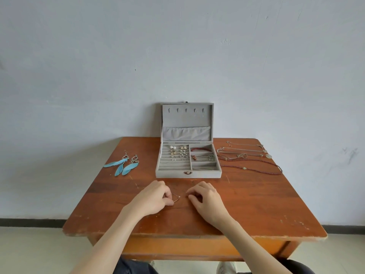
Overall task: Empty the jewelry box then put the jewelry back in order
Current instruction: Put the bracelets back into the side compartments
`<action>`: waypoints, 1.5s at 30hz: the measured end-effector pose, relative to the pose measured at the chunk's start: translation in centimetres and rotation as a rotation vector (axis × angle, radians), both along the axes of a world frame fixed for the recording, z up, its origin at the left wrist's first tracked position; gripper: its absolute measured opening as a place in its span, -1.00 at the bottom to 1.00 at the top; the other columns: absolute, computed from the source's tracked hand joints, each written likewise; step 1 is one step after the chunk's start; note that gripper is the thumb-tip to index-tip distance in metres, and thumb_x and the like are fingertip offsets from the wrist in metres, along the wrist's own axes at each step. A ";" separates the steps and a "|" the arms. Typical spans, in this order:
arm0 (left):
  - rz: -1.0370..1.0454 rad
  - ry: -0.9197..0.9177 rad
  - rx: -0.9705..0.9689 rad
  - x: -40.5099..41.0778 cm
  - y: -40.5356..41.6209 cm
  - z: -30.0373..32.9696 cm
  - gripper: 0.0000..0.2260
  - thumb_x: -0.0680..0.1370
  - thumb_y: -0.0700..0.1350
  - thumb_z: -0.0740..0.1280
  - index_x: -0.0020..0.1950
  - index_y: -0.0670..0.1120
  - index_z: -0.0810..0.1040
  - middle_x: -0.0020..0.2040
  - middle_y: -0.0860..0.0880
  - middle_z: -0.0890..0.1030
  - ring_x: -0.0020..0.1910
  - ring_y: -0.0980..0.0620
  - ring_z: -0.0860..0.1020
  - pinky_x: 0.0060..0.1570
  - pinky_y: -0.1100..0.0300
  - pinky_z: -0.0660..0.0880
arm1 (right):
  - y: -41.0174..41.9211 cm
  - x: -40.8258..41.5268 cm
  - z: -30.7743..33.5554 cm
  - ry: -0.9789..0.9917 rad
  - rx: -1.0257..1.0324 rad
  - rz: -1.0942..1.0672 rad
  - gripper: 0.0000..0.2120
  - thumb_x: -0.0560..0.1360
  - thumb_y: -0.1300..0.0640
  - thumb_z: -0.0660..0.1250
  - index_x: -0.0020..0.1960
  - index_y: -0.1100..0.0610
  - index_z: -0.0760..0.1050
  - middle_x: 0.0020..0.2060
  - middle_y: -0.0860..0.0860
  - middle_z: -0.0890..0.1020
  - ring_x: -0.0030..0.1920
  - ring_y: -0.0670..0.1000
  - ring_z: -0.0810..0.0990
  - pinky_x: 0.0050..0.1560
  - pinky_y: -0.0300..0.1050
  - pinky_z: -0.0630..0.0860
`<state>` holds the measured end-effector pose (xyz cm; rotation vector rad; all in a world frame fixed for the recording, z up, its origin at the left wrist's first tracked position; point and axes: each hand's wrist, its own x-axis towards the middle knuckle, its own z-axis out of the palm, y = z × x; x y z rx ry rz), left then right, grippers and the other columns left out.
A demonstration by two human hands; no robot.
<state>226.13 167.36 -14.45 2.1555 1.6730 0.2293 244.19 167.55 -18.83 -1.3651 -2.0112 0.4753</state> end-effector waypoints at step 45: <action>0.086 -0.257 0.302 7.2 14.4 -0.4 -0.86 0.53 -0.22 0.30 0.01 -0.14 0.65 0.01 -0.05 0.65 -0.05 0.08 0.57 -0.03 0.34 0.46 | 14.4 5.9 4.2 -0.211 -0.165 -0.216 -0.86 0.48 0.17 0.31 -0.05 0.19 0.62 -0.07 0.07 0.46 0.11 0.11 0.44 0.08 -0.12 0.41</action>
